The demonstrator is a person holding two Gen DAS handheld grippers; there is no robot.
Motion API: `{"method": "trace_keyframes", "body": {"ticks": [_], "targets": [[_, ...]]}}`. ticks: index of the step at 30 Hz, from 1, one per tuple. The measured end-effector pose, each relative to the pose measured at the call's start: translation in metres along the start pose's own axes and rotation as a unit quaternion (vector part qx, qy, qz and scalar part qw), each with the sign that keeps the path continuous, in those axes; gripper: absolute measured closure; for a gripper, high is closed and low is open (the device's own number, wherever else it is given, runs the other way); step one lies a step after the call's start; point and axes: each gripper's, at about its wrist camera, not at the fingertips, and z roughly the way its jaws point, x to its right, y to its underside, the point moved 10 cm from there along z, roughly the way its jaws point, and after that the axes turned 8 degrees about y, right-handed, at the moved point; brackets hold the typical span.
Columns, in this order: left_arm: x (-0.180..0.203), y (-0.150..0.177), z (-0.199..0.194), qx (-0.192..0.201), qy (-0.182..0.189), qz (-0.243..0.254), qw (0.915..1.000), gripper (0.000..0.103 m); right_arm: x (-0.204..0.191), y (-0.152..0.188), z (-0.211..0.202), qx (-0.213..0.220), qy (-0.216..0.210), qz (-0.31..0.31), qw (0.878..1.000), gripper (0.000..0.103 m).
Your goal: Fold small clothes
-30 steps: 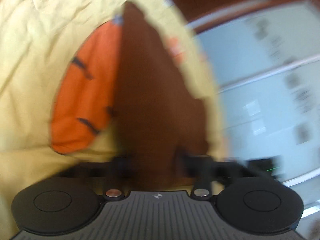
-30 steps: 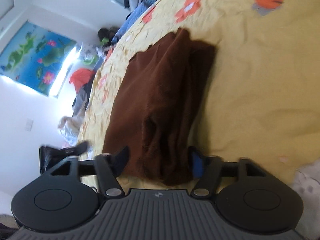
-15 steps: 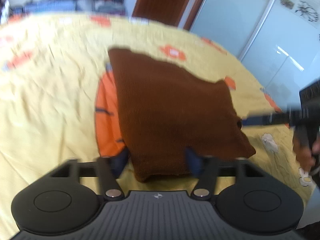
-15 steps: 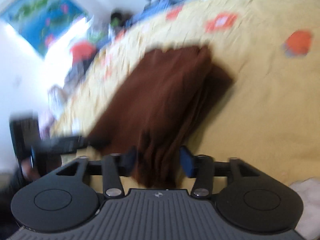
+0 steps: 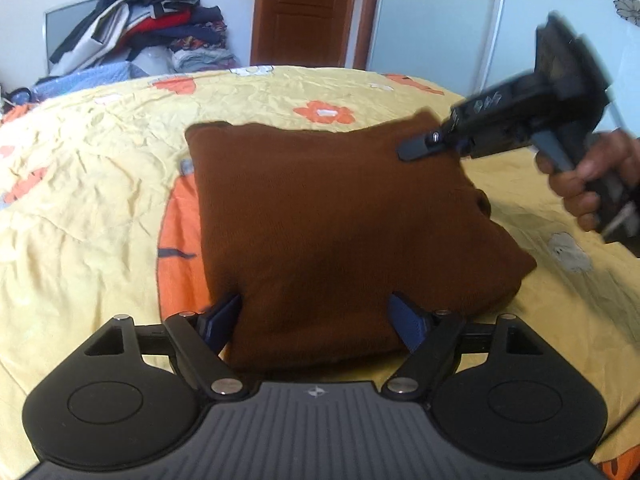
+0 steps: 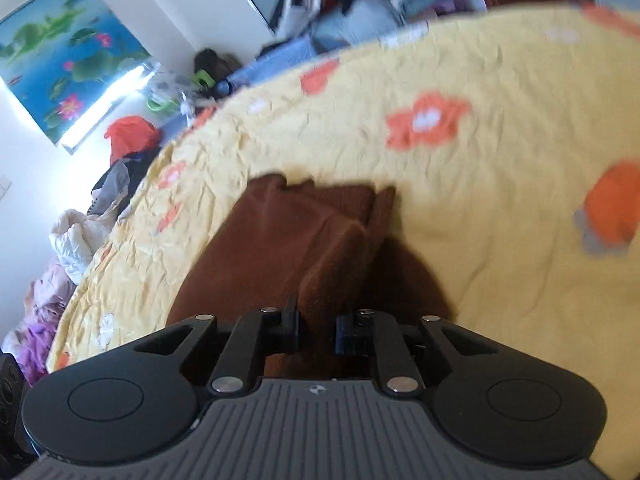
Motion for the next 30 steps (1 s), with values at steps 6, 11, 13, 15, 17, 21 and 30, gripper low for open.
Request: {"method": "trace_keyframes", "body": {"ticks": [6,11,13,15,17,21,30], "targets": [[-0.002,0.003,-0.001,0.002,-0.002,0.006,1.0000,0.020,0.040,0.012,0.007,-0.005,-0.008,0.082,0.997,0.059],[-0.011,0.012,-0.027,0.018,-0.037,0.036,0.9985,0.020,0.034,0.001,-0.035,0.043,-0.011,0.109,0.993,0.034],[-0.016,0.019,-0.036,0.022,-0.061,0.055,0.9964,0.020,0.022,0.011,-0.047,0.033,-0.038,0.109,0.993,0.023],[-0.023,0.025,-0.038,0.020,-0.079,0.056,0.9951,0.021,0.010,0.027,-0.046,0.011,-0.046,0.092,0.995,0.020],[-0.026,0.026,-0.037,0.021,-0.082,0.048,0.9952,0.027,0.004,0.050,-0.043,-0.018,-0.048,0.091,0.995,0.020],[-0.011,0.025,-0.032,0.020,-0.066,0.070,0.9952,0.040,-0.005,0.082,-0.027,-0.056,-0.059,0.114,0.990,0.020],[-0.021,0.000,-0.025,0.058,-0.143,0.065,0.9859,0.095,-0.021,0.093,-0.008,-0.086,-0.056,0.081,0.991,0.080]]}}
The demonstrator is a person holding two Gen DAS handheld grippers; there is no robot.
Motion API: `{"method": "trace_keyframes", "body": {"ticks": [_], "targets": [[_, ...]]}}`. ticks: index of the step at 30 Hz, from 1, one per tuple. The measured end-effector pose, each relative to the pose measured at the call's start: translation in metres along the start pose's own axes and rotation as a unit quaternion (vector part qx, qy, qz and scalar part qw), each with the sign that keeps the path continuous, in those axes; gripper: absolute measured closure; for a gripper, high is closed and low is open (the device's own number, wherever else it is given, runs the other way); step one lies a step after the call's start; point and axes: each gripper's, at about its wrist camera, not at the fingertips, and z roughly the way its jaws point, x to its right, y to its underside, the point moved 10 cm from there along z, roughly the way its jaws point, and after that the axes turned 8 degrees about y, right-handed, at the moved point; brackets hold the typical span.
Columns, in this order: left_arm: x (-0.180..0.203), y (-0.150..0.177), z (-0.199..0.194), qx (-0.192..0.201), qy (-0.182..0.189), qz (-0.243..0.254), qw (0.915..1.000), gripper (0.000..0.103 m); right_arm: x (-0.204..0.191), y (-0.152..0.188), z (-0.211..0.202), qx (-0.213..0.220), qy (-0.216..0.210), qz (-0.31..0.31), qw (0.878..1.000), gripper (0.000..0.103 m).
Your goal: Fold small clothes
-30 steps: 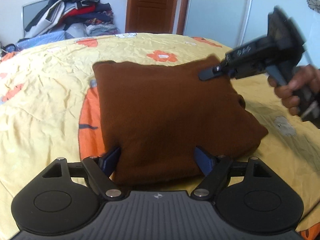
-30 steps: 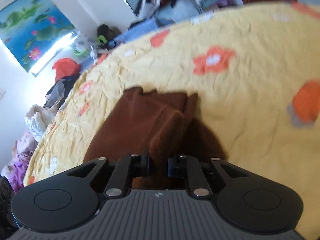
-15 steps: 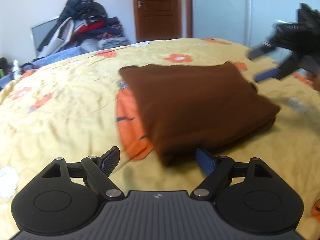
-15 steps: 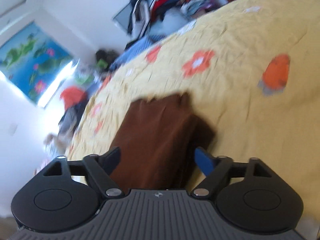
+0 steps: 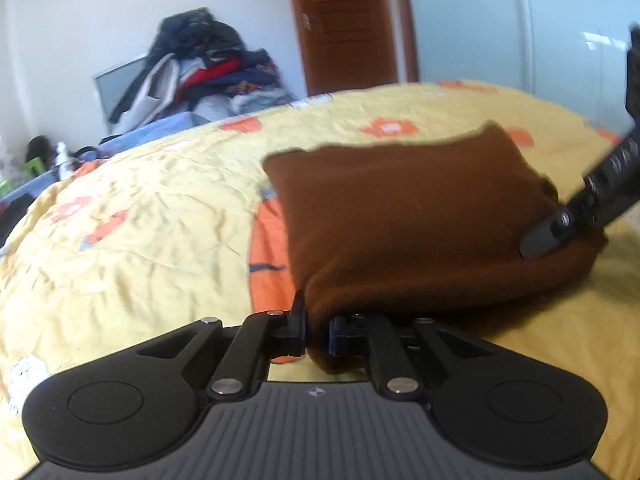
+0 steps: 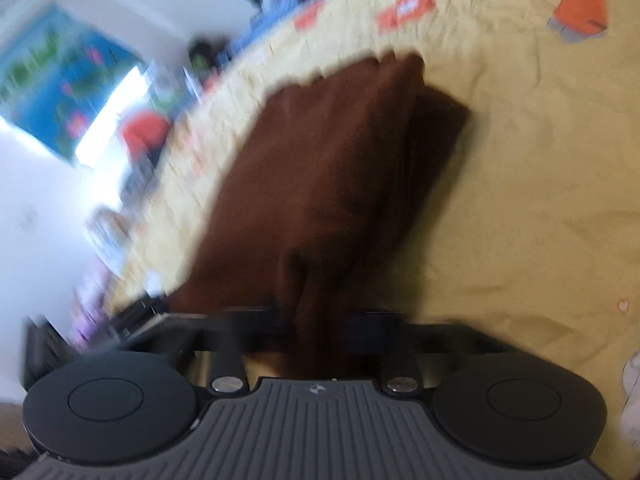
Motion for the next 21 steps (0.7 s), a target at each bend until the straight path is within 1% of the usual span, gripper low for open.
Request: {"method": "trace_keyframes", "body": {"ticks": [1,2,3,4,5,6,7,8,9,10,11,12,13,14,15,16,17,18,19,20,21], "targets": [[0.001,-0.003,-0.009,0.013,-0.004,0.011,0.9999,0.095,-0.002,-0.001,-0.003,0.001,0.001,-0.012,1.000,0.081],[0.004,-0.003,-0.017,0.019,-0.009,0.032,0.9993,0.096,-0.003,-0.001,-0.008,0.004,0.007,-0.024,1.000,0.082],[0.009,0.001,-0.019,0.016,-0.008,0.051,0.9986,0.096,-0.003,0.000,-0.013,0.007,0.013,-0.034,0.999,0.084],[0.013,0.010,-0.017,0.003,-0.007,0.060,0.9982,0.096,0.000,0.002,-0.015,0.007,0.019,-0.039,0.999,0.084],[0.016,0.020,-0.011,-0.013,-0.012,0.066,0.9976,0.096,0.006,0.005,-0.013,0.003,0.028,-0.041,0.999,0.088],[0.018,0.028,-0.008,-0.022,-0.013,0.074,0.9969,0.095,0.010,0.007,-0.012,0.007,0.021,-0.039,0.999,0.088],[0.019,0.028,-0.012,-0.014,-0.012,0.077,0.9968,0.094,0.012,0.007,-0.012,0.009,0.012,-0.029,0.999,0.086],[0.019,0.026,-0.018,-0.012,0.003,0.068,0.9976,0.093,0.011,0.007,-0.013,0.011,0.007,-0.024,1.000,0.078],[0.016,0.024,-0.026,-0.012,0.027,0.043,0.9987,0.085,0.011,0.006,-0.015,0.013,0.000,-0.020,1.000,0.062],[0.012,0.023,-0.033,-0.014,0.059,0.011,0.9981,0.078,0.009,0.007,-0.019,0.013,-0.006,-0.014,1.000,0.054],[0.005,0.022,-0.039,-0.017,0.097,-0.028,0.9947,0.053,0.010,0.006,-0.025,0.016,-0.010,-0.007,1.000,0.034],[-0.005,0.021,-0.042,-0.019,0.128,-0.076,0.9887,0.019,0.011,0.002,-0.033,0.028,-0.014,0.002,1.000,0.016],[-0.017,0.019,-0.043,-0.017,0.149,-0.129,0.9801,0.008,0.013,-0.002,-0.043,0.047,-0.022,0.012,0.999,0.010],[-0.030,0.017,-0.042,-0.011,0.167,-0.188,0.9679,0.004,0.016,-0.005,-0.049,0.058,-0.037,0.026,0.997,0.008],[-0.039,0.016,-0.038,-0.014,0.186,-0.251,0.9498,0.004,0.021,-0.008,-0.052,0.058,-0.056,0.044,0.996,0.008],[-0.046,0.016,-0.028,-0.028,0.212,-0.313,0.9256,0.004,0.024,-0.009,-0.051,0.049,-0.071,0.061,0.994,0.008],[-0.051,0.018,-0.015,-0.043,0.240,-0.371,0.8960,0.005,0.027,-0.010,-0.046,0.036,-0.080,0.075,0.993,0.009],[-0.053,0.021,-0.002,-0.057,0.262,-0.417,0.8685,0.007,0.028,-0.011,-0.038,0.019,-0.085,0.083,0.993,0.009],[-0.053,0.019,0.008,-0.055,0.278,-0.443,0.8506,0.007,0.028,-0.009,-0.028,-0.001,-0.087,0.089,0.992,0.011],[-0.050,0.015,0.013,-0.059,0.283,-0.449,0.8457,0.015,0.024,-0.009,-0.021,-0.007,-0.100,0.089,0.991,0.014],[-0.043,0.011,0.019,-0.072,0.294,-0.445,0.8430,0.049,0.018,-0.010,-0.016,-0.013,-0.108,0.084,0.991,0.014]]}}
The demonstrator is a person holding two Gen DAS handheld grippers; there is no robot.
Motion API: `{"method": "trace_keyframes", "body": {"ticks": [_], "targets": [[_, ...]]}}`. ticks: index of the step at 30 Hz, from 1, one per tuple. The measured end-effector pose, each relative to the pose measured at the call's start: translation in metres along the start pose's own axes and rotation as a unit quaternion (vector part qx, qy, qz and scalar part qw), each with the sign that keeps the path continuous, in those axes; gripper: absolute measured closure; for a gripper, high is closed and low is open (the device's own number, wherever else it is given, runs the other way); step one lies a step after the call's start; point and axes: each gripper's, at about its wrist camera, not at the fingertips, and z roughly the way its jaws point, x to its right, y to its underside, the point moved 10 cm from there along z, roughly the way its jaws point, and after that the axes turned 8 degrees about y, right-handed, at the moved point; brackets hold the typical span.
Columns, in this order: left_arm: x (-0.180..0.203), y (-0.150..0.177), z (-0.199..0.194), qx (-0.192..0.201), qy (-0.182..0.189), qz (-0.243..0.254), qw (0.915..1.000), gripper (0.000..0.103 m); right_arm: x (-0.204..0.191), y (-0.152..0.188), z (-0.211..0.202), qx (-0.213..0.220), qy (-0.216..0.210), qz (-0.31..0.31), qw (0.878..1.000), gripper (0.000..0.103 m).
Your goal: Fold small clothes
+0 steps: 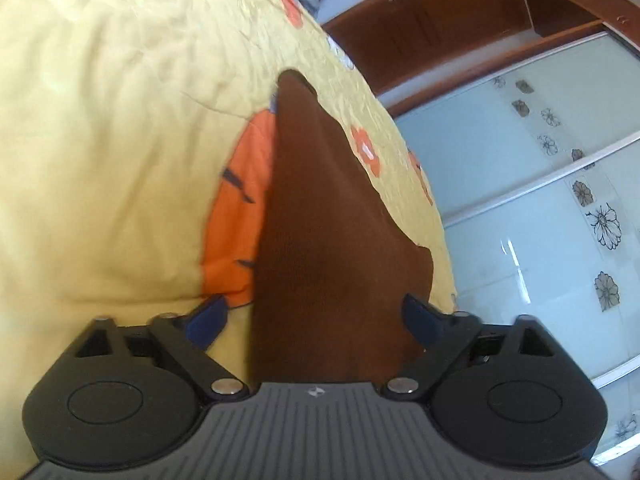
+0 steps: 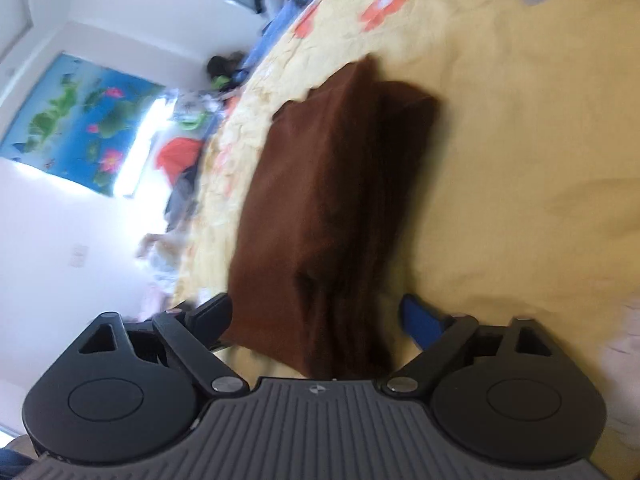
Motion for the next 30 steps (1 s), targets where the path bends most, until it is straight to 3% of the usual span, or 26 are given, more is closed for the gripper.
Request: {"method": "trace_keyframes", "body": {"ticks": [2,4,5,6,10,13,15,16,17,18,20,21,22,25,27,28,29,30], "targets": [[0.001,0.009,0.019,-0.045,-0.024,0.012,0.9986,0.077,-0.010,0.002,0.014,-0.021,0.001,-0.015,1.000,0.023],[0.005,0.014,0.020,-0.051,-0.050,0.048,0.9963,0.085,-0.018,0.008,0.024,-0.038,0.018,-0.054,0.998,0.046],[0.010,0.016,0.014,-0.050,-0.052,0.062,0.9955,0.087,-0.018,0.011,0.025,-0.041,0.040,-0.079,0.995,0.070],[0.014,0.018,0.008,-0.051,-0.054,0.078,0.9942,0.088,-0.014,0.014,0.024,-0.048,0.060,-0.091,0.993,0.078],[0.009,0.039,-0.009,-0.069,-0.086,0.133,0.9849,0.088,-0.009,0.036,0.004,-0.064,0.060,-0.125,0.988,0.080],[0.012,0.040,-0.016,-0.048,-0.096,0.172,0.9793,0.077,-0.002,0.041,-0.001,-0.054,0.047,-0.108,0.992,0.082],[0.019,0.028,-0.028,-0.026,-0.123,0.192,0.9734,0.058,-0.003,0.037,-0.007,-0.048,0.043,-0.094,0.994,0.058],[0.027,0.019,-0.035,-0.002,-0.136,0.214,0.9673,0.053,-0.005,0.032,-0.014,-0.040,0.052,-0.098,0.993,0.048],[0.038,0.011,-0.042,0.025,-0.149,0.246,0.9574,0.041,-0.010,0.022,-0.023,-0.014,0.064,-0.108,0.992,0.030],[0.050,0.002,-0.045,0.050,-0.162,0.282,0.9441,0.029,-0.017,0.009,-0.034,0.027,0.072,-0.115,0.990,0.026],[0.068,-0.007,-0.036,0.071,-0.187,0.346,0.9169,0.025,-0.031,-0.018,-0.056,0.096,0.071,-0.124,0.985,0.027],[0.074,-0.010,-0.023,0.066,-0.194,0.366,0.9075,0.025,-0.037,-0.030,-0.061,0.120,0.078,-0.130,0.981,0.027],[0.077,-0.011,-0.007,0.054,-0.198,0.380,0.9019,0.025,-0.045,-0.039,-0.059,0.132,0.084,-0.140,0.978,0.026],[0.066,-0.008,0.048,-0.007,-0.223,0.406,0.8859,0.026,-0.058,-0.054,-0.018,0.101,0.113,-0.182,0.972,0.024],[0.053,-0.008,0.071,-0.026,-0.246,0.410,0.8780,0.022,-0.044,-0.062,0.022,0.061,0.165,-0.197,0.965,0.023],[0.052,-0.011,0.073,-0.017,-0.243,0.409,0.8794,0.022,-0.025,-0.067,0.037,0.049,0.199,-0.191,0.960,0.022],[0.047,-0.013,0.076,-0.016,-0.239,0.395,0.8868,0.022,-0.023,-0.073,0.041,0.082,0.198,-0.214,0.953,0.016],[0.046,-0.014,0.077,-0.017,-0.237,0.386,0.8915,0.022,-0.022,-0.077,0.044,0.087,0.181,-0.215,0.956,0.013]]}}
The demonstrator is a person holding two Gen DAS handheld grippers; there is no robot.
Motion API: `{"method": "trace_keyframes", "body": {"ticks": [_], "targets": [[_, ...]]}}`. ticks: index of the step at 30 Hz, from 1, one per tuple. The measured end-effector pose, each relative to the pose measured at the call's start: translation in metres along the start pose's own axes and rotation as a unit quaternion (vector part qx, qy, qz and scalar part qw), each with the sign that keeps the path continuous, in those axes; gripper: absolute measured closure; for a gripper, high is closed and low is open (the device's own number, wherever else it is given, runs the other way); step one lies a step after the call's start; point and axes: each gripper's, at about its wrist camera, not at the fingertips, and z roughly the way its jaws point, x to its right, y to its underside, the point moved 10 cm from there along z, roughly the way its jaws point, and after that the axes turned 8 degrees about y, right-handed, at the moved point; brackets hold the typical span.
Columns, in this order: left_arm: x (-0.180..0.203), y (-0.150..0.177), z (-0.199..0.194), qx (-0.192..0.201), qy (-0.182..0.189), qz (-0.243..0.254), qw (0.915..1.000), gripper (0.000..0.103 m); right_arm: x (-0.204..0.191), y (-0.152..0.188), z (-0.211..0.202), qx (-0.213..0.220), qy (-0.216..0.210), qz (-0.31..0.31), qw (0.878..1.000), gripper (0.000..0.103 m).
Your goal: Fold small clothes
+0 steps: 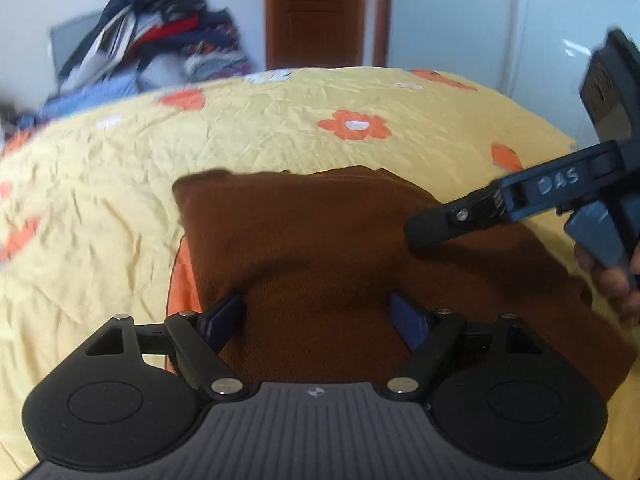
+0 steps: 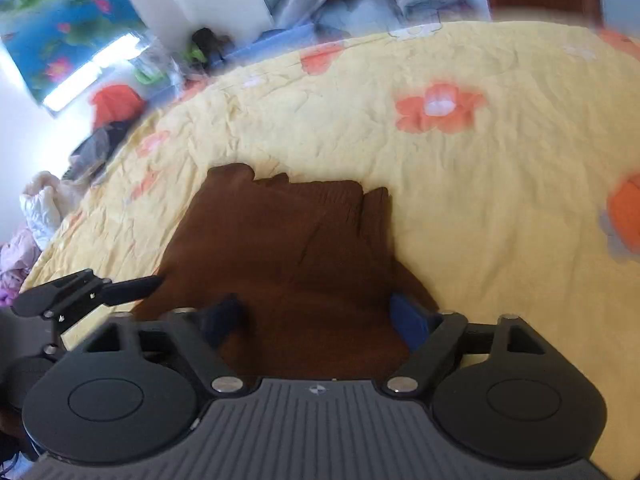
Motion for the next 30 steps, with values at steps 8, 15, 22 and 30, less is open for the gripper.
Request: {"method": "trace_keyframes", "body": {"ticks": [8,15,22,30], "targets": [[0.000,0.003,0.003,0.014,-0.006,0.008,0.9999,0.022,-0.012,-0.046,-0.013,0.001,-0.006,0.045,0.999,0.025],[-0.001,0.002,0.003,0.017,-0.004,0.007,0.9998,0.021,-0.082,-0.040,0.048,-0.089,-0.066,-0.016,0.994,0.022],[0.000,0.005,0.003,0.031,-0.007,0.009,0.9994,0.021,-0.073,-0.056,0.073,-0.071,-0.091,0.022,0.993,0.021],[0.001,0.010,-0.001,0.041,-0.013,0.010,0.9990,0.021,-0.116,-0.068,0.059,-0.068,-0.120,-0.003,0.990,0.014]]}}
